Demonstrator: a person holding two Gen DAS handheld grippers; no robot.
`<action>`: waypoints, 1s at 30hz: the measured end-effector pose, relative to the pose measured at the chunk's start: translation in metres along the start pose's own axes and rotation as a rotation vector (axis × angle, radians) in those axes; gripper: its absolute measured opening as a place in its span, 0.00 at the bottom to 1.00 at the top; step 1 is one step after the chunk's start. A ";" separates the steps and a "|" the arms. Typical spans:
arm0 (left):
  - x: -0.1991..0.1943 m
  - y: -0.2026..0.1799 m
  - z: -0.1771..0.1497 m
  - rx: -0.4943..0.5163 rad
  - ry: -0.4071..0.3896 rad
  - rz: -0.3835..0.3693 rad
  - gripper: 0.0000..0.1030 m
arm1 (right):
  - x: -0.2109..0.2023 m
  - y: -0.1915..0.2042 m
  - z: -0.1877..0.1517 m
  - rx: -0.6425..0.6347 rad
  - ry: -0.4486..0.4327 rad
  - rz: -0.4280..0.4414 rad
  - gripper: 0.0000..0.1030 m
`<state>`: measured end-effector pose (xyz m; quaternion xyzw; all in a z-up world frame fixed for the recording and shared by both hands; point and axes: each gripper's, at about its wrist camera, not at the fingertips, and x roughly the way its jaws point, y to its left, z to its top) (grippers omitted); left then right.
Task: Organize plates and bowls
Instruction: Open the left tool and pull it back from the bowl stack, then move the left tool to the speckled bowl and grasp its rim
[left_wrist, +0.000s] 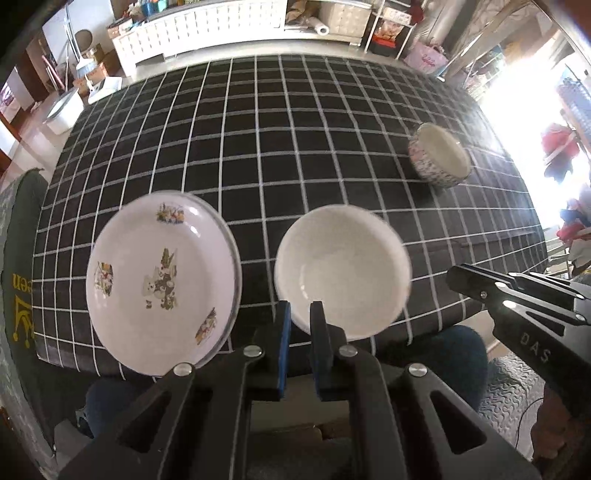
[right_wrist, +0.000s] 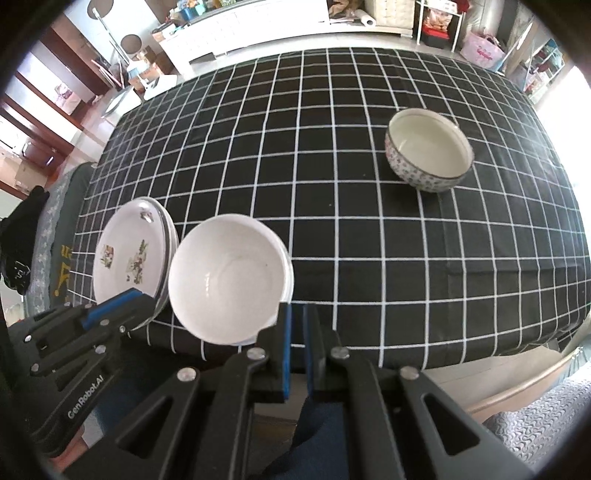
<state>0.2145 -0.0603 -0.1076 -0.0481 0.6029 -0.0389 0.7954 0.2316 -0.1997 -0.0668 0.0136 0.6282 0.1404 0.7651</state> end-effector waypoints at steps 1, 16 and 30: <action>-0.004 -0.003 0.002 0.006 -0.008 -0.003 0.09 | -0.003 -0.002 0.001 0.000 -0.004 0.000 0.09; -0.017 -0.080 0.044 0.085 -0.040 -0.075 0.15 | -0.038 -0.063 0.030 0.041 -0.049 -0.006 0.24; 0.034 -0.121 0.103 0.113 0.015 -0.102 0.15 | -0.010 -0.126 0.071 0.072 -0.020 -0.068 0.35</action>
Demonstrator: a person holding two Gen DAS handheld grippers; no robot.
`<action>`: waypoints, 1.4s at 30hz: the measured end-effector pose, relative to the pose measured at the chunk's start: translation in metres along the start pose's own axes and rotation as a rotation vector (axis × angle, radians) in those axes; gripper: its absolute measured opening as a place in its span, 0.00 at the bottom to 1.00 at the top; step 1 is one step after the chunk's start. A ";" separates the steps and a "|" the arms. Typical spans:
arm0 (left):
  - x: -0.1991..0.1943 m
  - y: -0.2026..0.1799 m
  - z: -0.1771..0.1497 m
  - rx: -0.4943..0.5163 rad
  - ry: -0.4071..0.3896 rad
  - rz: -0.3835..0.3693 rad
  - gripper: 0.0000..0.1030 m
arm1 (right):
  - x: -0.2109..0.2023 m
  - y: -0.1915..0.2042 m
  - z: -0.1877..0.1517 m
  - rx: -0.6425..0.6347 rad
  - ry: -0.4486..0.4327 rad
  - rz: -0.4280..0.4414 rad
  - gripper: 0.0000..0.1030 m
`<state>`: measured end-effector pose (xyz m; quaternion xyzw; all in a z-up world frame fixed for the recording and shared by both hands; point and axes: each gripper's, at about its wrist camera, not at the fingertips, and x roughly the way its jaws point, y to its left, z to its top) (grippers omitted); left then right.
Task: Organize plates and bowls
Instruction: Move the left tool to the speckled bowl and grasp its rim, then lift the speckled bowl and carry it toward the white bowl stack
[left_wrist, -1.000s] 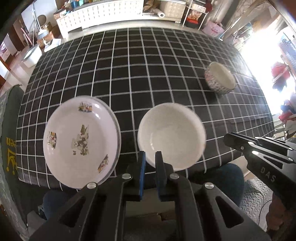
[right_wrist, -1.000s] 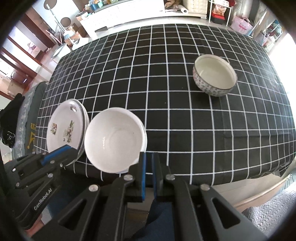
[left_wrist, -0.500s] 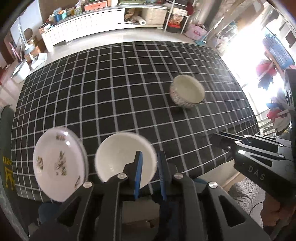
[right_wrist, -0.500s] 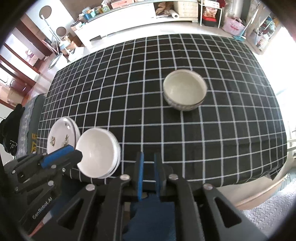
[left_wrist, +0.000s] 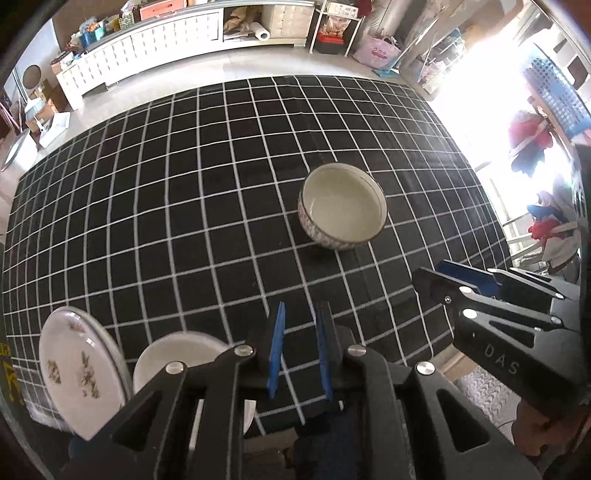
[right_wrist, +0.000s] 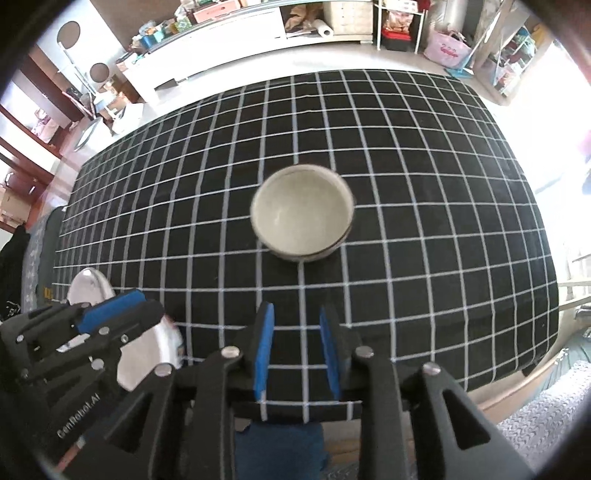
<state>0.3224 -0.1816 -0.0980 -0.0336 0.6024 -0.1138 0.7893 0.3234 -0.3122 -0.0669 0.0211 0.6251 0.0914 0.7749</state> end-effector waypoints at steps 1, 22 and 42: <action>0.007 -0.002 0.005 -0.001 0.008 0.006 0.15 | 0.005 -0.004 0.004 0.003 0.006 -0.008 0.37; 0.100 -0.006 0.075 0.042 0.054 0.022 0.15 | 0.075 -0.032 0.058 0.058 0.030 -0.017 0.44; 0.136 -0.022 0.081 0.067 0.068 0.080 0.11 | 0.092 -0.042 0.058 0.098 0.017 -0.015 0.13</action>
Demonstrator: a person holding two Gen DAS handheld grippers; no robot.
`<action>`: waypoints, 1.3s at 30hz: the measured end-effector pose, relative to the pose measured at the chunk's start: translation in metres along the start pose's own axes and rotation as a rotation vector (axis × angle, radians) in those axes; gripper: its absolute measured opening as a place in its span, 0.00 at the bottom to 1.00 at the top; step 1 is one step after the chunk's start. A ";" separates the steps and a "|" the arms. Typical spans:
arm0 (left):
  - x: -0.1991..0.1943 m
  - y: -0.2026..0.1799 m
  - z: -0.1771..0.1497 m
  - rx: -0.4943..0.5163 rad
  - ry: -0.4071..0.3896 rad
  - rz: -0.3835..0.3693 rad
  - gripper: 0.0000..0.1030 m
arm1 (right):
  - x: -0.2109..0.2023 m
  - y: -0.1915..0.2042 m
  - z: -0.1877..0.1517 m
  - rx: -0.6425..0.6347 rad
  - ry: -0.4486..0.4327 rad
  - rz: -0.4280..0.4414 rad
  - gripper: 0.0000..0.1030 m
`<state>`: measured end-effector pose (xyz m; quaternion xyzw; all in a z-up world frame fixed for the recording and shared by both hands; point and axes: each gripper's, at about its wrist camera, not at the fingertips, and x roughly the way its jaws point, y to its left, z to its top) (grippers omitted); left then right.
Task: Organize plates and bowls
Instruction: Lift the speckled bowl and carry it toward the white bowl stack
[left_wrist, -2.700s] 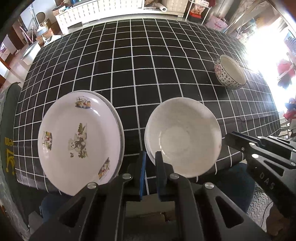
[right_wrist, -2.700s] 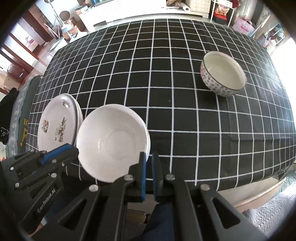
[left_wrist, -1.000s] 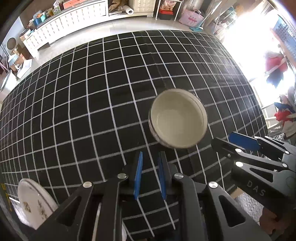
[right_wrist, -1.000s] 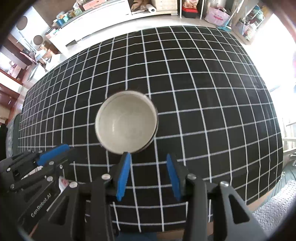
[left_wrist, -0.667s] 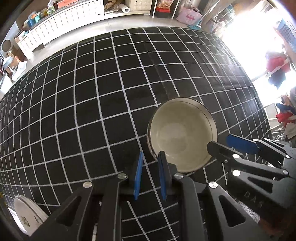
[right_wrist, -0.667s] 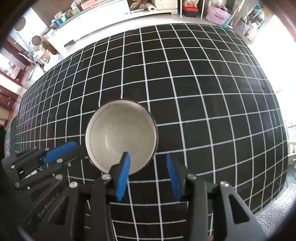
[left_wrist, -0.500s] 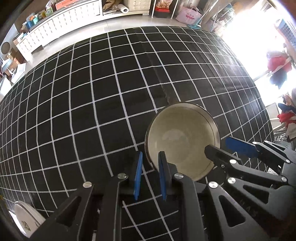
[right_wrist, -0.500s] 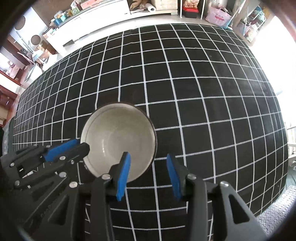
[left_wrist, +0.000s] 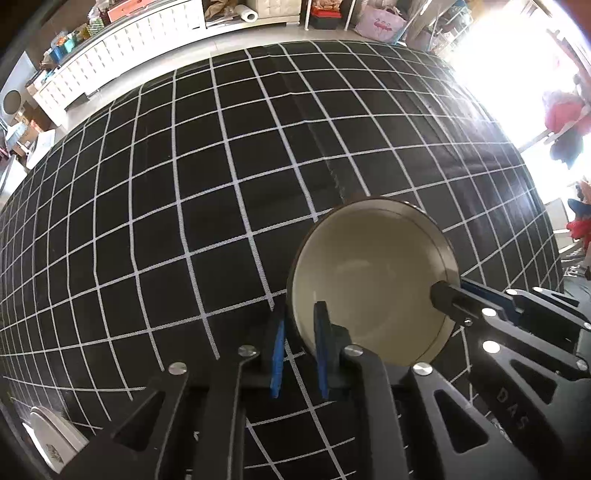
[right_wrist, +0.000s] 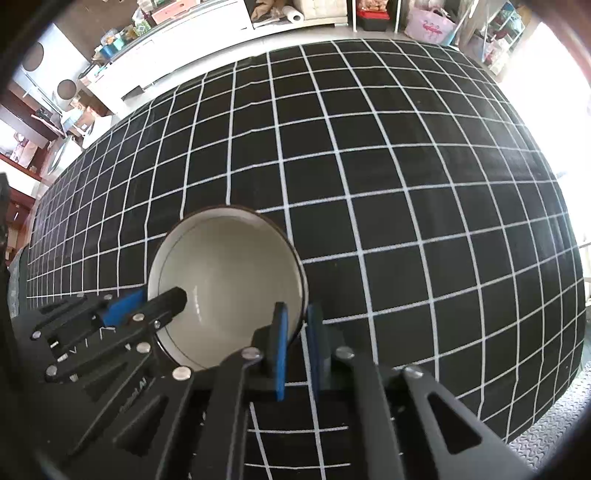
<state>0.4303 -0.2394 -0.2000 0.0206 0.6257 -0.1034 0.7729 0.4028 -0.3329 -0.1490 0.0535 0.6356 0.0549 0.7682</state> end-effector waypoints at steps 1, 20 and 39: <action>0.000 -0.001 -0.001 0.003 -0.001 0.001 0.11 | -0.001 -0.001 -0.001 0.004 -0.003 -0.002 0.12; -0.026 0.030 -0.062 -0.051 0.018 -0.046 0.11 | -0.040 0.036 -0.054 -0.012 -0.012 -0.013 0.11; -0.127 0.097 -0.150 -0.140 -0.100 -0.037 0.11 | -0.105 0.126 -0.110 -0.087 -0.085 0.016 0.11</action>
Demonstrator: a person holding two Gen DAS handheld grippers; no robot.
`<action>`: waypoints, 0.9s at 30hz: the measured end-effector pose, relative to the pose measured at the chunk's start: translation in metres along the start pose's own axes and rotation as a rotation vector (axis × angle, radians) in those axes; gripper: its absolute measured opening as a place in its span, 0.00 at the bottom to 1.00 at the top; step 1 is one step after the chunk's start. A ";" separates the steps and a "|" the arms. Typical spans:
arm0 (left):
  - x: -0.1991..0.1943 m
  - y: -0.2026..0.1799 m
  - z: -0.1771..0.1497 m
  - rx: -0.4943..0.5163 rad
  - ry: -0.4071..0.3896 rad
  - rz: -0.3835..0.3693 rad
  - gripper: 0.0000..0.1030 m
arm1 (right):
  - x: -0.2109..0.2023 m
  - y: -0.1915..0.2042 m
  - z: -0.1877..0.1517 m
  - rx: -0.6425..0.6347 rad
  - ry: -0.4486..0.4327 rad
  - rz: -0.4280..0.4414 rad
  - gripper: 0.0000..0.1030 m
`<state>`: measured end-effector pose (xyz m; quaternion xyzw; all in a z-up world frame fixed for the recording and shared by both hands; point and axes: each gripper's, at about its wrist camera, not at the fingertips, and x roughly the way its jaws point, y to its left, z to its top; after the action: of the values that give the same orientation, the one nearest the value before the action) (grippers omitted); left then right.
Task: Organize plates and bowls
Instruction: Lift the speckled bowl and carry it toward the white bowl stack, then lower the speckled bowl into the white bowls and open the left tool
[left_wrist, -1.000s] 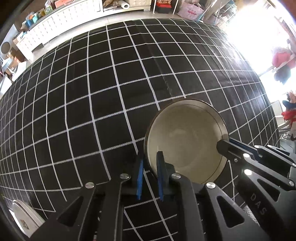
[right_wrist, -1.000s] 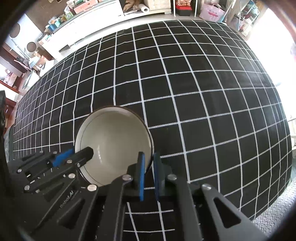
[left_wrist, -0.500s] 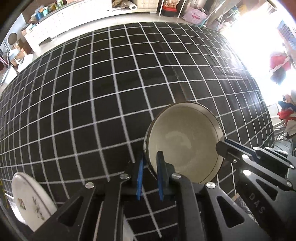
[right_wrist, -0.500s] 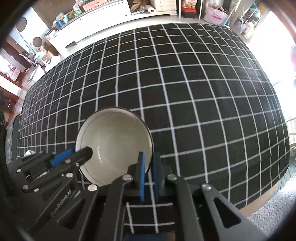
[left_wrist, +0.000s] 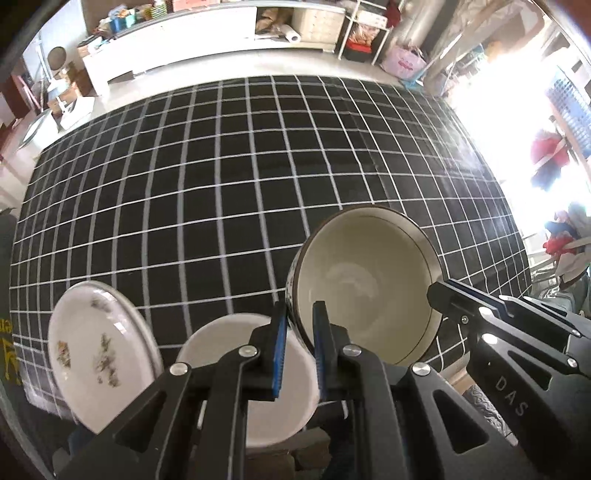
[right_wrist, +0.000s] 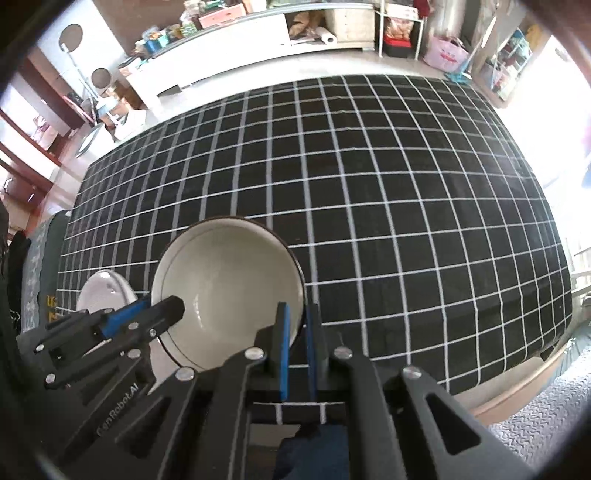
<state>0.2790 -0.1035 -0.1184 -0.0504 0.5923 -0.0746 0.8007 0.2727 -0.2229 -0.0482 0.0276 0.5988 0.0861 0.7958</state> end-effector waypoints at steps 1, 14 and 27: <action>-0.006 0.005 -0.002 -0.007 -0.008 0.003 0.11 | -0.003 0.005 -0.002 -0.008 -0.006 0.001 0.11; -0.037 0.041 -0.039 -0.065 -0.034 0.026 0.12 | 0.002 0.049 -0.020 -0.082 0.013 -0.002 0.11; -0.016 0.068 -0.064 -0.110 0.023 0.043 0.12 | 0.031 0.069 -0.034 -0.116 0.079 -0.030 0.11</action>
<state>0.2176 -0.0332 -0.1330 -0.0809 0.6056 -0.0254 0.7912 0.2415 -0.1518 -0.0771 -0.0309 0.6240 0.1099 0.7731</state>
